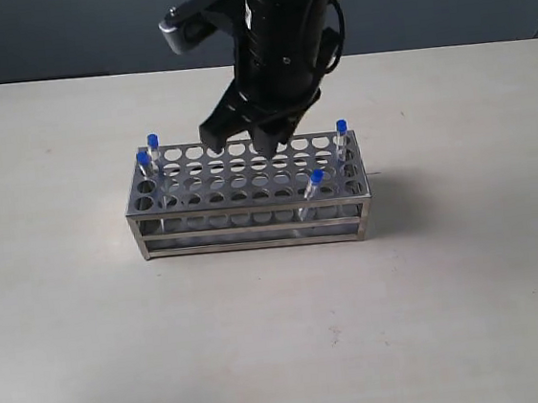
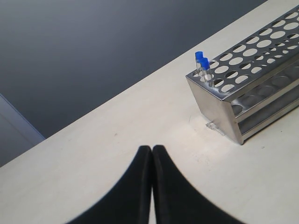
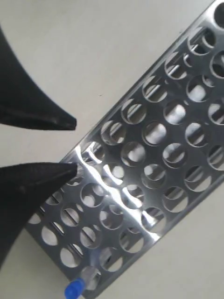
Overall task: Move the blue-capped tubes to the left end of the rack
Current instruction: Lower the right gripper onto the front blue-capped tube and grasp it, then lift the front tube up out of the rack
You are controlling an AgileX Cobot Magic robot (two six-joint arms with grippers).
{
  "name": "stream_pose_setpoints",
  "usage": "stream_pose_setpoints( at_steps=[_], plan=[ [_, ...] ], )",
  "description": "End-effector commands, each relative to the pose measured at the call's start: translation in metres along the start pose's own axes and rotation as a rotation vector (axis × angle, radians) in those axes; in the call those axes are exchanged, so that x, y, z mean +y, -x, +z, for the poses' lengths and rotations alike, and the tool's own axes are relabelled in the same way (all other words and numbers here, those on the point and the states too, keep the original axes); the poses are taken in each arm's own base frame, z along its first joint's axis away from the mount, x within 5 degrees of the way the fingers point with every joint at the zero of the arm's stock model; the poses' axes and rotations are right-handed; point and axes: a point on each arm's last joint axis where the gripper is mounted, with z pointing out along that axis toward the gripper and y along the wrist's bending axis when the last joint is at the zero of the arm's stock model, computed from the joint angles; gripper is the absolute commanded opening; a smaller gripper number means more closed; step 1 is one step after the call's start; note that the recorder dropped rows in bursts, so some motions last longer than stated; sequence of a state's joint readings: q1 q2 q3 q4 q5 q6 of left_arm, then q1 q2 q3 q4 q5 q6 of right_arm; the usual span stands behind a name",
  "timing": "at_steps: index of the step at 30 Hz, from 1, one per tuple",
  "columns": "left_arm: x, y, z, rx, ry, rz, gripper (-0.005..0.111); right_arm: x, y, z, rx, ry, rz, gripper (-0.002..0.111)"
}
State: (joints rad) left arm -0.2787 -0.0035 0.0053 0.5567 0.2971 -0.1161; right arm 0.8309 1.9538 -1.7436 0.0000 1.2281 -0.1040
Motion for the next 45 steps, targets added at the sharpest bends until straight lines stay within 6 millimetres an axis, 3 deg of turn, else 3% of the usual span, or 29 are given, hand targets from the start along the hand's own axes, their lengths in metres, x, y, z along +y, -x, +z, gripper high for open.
stream_pose_setpoints(
  at_steps=[1, 9, 26, 33, 35, 39, 45],
  plan=[
    [0.000, 0.002, 0.000, -0.005, -0.003, -0.006, 0.001, -0.003, -0.013, 0.011, 0.056, -0.019, 0.005, 0.025],
    [0.000, 0.002, 0.000, -0.007, -0.004, -0.006, 0.001, -0.013, -0.022, 0.022, 0.114, -0.141, -0.005, 0.025],
    [0.000, 0.002, 0.000, -0.007, -0.004, -0.006, 0.001, -0.011, -0.021, 0.047, 0.173, -0.109, 0.003, 0.025],
    [0.000, 0.002, 0.000, -0.007, -0.004, -0.006, 0.001, -0.011, -0.019, 0.069, 0.197, -0.103, 0.001, 0.025],
    [0.000, 0.002, 0.000, -0.007, -0.004, -0.006, 0.001, -0.011, -0.019, 0.072, 0.204, -0.103, 0.000, 0.022],
    [0.001, 0.002, 0.000, -0.009, -0.002, -0.001, 0.001, -0.013, -0.019, 0.072, 0.205, -0.123, -0.010, -0.001],
    [0.001, 0.002, 0.000, -0.009, -0.002, -0.001, 0.001, -0.015, -0.019, 0.052, 0.162, -0.152, -0.019, -0.001]
  ],
)
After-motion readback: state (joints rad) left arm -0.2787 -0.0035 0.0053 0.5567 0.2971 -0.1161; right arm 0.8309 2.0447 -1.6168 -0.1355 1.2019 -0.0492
